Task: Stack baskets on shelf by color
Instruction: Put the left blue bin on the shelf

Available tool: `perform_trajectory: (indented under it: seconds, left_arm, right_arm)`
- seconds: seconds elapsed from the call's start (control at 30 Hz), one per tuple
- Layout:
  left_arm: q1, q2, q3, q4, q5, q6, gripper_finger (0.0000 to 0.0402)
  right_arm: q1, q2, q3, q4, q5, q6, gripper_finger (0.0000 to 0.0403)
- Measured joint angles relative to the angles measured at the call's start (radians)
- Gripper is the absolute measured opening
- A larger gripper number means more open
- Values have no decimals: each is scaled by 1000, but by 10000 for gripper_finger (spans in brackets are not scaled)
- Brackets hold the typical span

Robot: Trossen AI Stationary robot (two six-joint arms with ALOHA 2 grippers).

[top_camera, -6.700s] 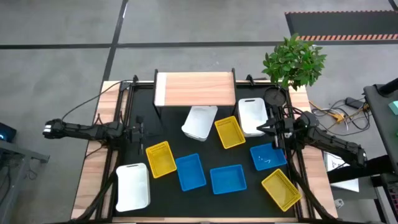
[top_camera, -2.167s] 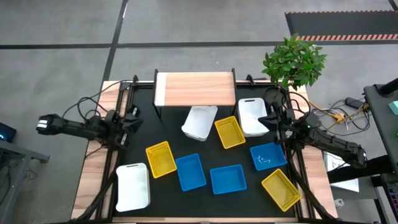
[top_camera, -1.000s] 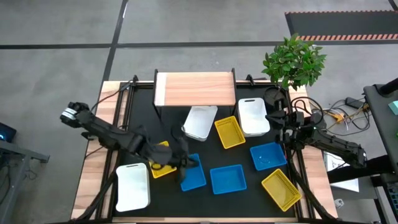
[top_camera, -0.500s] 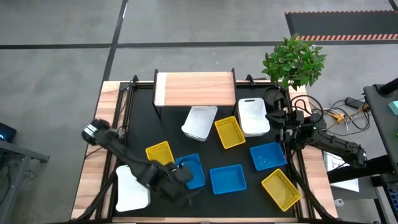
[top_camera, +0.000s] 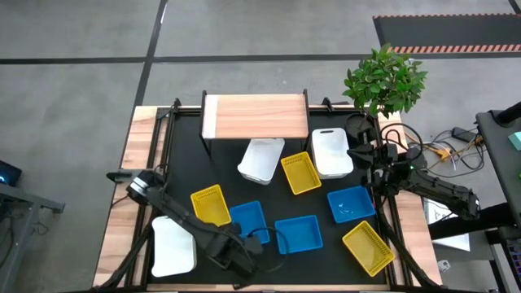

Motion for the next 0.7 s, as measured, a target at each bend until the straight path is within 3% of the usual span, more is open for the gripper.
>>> perform_trajectory:
  seconds: [0.2,0.33,0.47,0.6,0.7]
  left_arm:
    - [0,-3,-7,11,-41,161,35]
    - [6,-3,-45,13,-55,176,92]
    - [9,-2,-98,17,-165,178,158]
    - [16,-2,-161,147,-200,251,203]
    - [28,-13,-217,215,-201,274,213]
  right_arm:
    - [0,0,0,-2,-7,37,9]
    - [0,0,0,-2,-7,41,9]
    - [0,0,0,-2,-7,41,9]
    - [0,0,0,-2,-7,41,9]
    - [0,0,0,-3,-7,41,9]
